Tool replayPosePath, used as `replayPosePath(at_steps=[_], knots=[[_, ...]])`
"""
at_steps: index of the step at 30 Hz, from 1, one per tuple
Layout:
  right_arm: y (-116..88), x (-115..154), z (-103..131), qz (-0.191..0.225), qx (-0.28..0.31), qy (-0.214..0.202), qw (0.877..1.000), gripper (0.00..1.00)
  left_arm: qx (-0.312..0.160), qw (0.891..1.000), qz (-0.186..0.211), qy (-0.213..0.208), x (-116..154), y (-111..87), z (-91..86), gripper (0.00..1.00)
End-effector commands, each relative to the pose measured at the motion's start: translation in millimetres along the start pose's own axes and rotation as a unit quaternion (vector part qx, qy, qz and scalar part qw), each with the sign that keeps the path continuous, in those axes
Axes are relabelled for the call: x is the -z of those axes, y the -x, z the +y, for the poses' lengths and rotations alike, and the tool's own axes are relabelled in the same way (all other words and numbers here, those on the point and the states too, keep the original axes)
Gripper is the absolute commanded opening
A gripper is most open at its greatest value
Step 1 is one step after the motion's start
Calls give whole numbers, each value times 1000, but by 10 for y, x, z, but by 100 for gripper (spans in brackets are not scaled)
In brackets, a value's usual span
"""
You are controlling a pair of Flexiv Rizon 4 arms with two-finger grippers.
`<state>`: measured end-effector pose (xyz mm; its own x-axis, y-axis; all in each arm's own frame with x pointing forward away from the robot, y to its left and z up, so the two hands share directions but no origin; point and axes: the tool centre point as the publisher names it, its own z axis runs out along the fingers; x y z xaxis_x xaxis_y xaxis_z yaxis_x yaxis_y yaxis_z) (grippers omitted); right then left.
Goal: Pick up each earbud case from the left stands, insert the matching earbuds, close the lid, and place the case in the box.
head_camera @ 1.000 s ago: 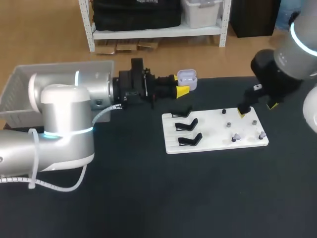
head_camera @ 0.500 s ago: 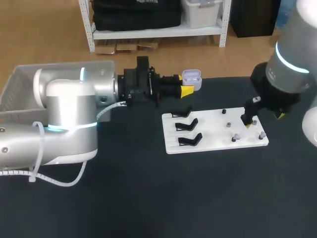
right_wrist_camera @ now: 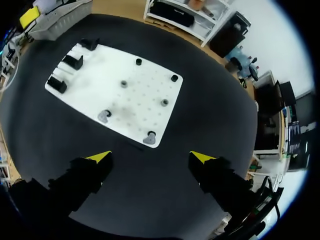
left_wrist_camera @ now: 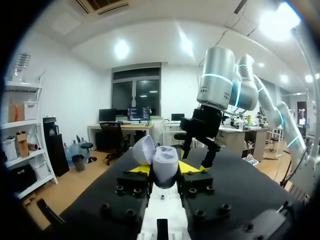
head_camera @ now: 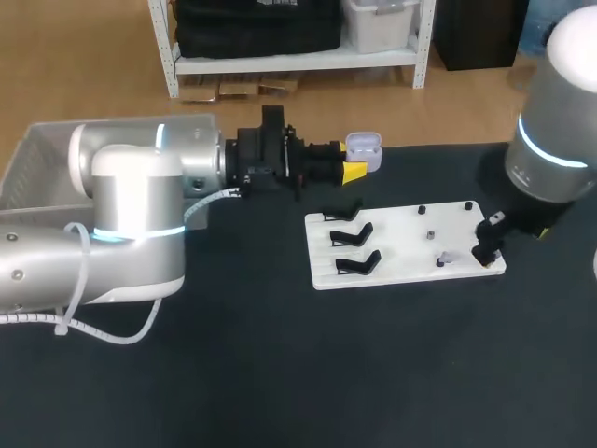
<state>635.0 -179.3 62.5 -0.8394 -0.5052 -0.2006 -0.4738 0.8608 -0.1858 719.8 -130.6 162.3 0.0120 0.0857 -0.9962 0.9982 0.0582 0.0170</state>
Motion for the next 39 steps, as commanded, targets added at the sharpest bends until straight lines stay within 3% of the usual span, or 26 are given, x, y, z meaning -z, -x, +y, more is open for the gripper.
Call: replayPosePath(at_steps=[1,7,11,14,17,24,39], knots=[[-28,-54,33,5,13,12,1000,100,0,1000,-1,-1,-4,-4,11,0],[-40,-177,93,12,31,19,999,96,0,1000,-1,-1,-4,-4,11,0],[-4,-262,79,20,19,30,999,84,0,1000,-1,-1,-4,-4,11,0],[39,-290,67,23,1,35,999,69,0,1000,-1,-1,-4,-4,11,0],[72,-314,67,23,-2,35,999,66,0,1000,-1,-1,-4,-4,11,0],[118,-380,46,30,-9,33,999,49,0,1000,-1,-1,-4,-4,11,0],[135,-435,36,34,-37,31,998,38,0,1000,-1,-1,-4,-4,11,0]])
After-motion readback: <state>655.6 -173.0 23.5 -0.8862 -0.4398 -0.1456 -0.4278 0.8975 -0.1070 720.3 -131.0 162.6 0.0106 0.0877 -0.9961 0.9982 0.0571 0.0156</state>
